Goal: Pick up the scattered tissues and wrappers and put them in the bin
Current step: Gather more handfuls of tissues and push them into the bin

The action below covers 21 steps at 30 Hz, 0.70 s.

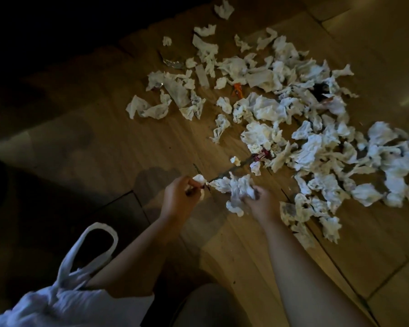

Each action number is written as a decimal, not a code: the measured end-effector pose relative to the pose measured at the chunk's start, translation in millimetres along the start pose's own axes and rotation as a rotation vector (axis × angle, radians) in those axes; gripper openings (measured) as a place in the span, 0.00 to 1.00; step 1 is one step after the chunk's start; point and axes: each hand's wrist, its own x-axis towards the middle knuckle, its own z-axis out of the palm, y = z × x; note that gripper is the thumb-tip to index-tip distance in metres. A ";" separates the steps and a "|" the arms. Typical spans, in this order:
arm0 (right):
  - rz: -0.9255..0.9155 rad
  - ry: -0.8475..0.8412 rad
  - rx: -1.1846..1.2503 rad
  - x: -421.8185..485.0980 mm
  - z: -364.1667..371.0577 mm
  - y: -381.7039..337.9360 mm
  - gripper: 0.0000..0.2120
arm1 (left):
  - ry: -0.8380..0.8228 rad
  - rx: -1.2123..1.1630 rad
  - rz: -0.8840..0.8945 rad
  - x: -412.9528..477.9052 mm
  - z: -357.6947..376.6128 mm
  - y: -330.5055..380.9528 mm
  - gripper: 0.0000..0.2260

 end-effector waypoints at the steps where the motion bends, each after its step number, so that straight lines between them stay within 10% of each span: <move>1: 0.001 -0.027 0.056 -6.2 -3.0 -8.4 0.25 | 0.011 -0.049 -0.028 -4.7 -6.6 3.8 0.06; 21: -0.381 -0.480 0.359 -206.4 144.4 -215.5 0.16 | 0.465 -0.602 -0.179 -125.6 -290.6 -25.8 0.10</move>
